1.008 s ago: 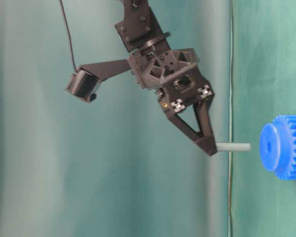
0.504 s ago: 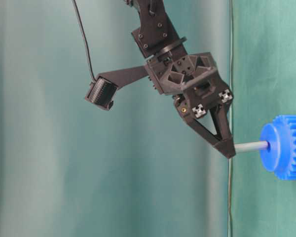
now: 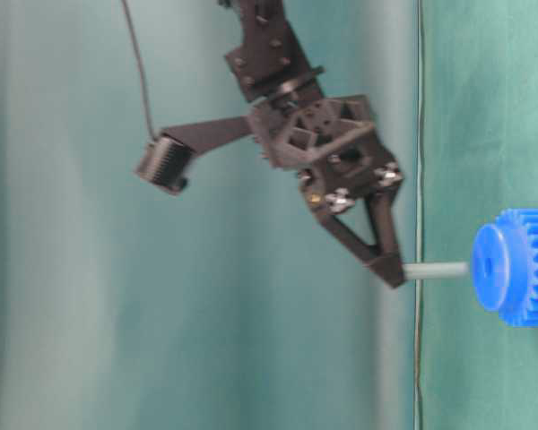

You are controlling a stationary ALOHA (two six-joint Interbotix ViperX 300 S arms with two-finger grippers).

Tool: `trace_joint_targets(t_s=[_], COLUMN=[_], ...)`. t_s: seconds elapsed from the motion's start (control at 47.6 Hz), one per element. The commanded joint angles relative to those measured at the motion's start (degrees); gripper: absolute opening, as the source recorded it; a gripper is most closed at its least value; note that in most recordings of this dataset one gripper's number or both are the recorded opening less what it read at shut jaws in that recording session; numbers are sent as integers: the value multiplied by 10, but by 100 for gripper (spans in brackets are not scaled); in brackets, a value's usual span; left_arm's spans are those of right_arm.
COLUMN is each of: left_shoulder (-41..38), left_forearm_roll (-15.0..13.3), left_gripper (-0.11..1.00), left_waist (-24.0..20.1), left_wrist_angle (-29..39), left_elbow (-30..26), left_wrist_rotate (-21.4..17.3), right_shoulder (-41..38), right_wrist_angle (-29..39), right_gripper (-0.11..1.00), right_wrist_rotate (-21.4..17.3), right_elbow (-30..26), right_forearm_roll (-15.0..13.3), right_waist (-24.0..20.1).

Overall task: Insert the shaft placed at a random location into the center hole of the medium gear at another random location.
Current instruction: 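Align and lower the shaft into the gear's center hole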

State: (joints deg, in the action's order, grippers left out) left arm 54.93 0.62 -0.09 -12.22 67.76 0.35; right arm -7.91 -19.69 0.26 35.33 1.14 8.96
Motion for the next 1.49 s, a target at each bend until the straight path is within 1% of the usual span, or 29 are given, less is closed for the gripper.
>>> trace_joint_targets(t_s=[0.0, 0.294, 0.609, 0.819, 1.469], left_shoulder=[-4, -5, -4, -4, -4], left_forearm_roll=[1, 1, 1, 1, 1], left_gripper=[0, 0, 0, 0, 0], left_waist=[1, 0, 1, 1, 1], left_wrist_angle=[-4, -2, -4, -4, -4], left_elbow=[-13, -13, -14, -13, -13], left_wrist_rotate=[0, 0, 0, 0, 0], right_shoulder=[30, 31, -1, -22, -60], right_wrist_angle=[-2, 0, -7, -16, -30], right_gripper=[13, 13, 13, 13, 13], right_wrist_rotate=[-1, -3, -4, -4, -5], right_elbow=[-7, -5, -4, -4, -4], right_forearm_roll=[1, 2, 3, 10, 11], right_waist=[-1, -4, -6, -6, -6])
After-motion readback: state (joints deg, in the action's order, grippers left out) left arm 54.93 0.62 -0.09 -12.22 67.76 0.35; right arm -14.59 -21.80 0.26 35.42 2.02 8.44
